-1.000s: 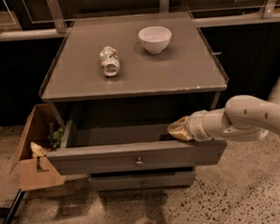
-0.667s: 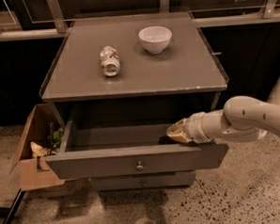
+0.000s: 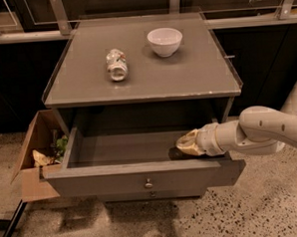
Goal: Open top drawer
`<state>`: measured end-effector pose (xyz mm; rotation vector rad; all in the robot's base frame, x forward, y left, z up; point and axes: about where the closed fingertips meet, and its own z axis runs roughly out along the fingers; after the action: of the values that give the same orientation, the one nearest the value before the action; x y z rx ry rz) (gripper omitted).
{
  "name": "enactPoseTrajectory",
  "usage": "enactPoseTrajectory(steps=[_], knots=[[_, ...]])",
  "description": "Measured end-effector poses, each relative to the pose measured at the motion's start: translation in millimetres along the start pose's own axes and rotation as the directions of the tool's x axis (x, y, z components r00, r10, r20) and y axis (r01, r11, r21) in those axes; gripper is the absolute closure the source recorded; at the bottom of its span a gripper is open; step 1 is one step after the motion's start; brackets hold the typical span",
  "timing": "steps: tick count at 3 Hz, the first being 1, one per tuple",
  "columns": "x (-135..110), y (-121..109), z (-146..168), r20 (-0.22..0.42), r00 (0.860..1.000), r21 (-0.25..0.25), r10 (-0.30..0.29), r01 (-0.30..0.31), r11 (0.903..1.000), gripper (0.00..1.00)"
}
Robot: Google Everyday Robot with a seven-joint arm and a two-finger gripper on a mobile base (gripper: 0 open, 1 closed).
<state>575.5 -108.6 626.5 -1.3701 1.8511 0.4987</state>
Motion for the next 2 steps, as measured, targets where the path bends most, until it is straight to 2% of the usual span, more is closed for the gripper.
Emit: enactPoseTrajectory(steps=[1,2], knots=[[2.3,10.0,-0.9,0.03,1.0,-0.008,-0.008,0.008,0.9999,0.89],[3.7,19.0,-2.3,0.063,0.998,-0.014,-0.019,0.02,0.9997,0.66]])
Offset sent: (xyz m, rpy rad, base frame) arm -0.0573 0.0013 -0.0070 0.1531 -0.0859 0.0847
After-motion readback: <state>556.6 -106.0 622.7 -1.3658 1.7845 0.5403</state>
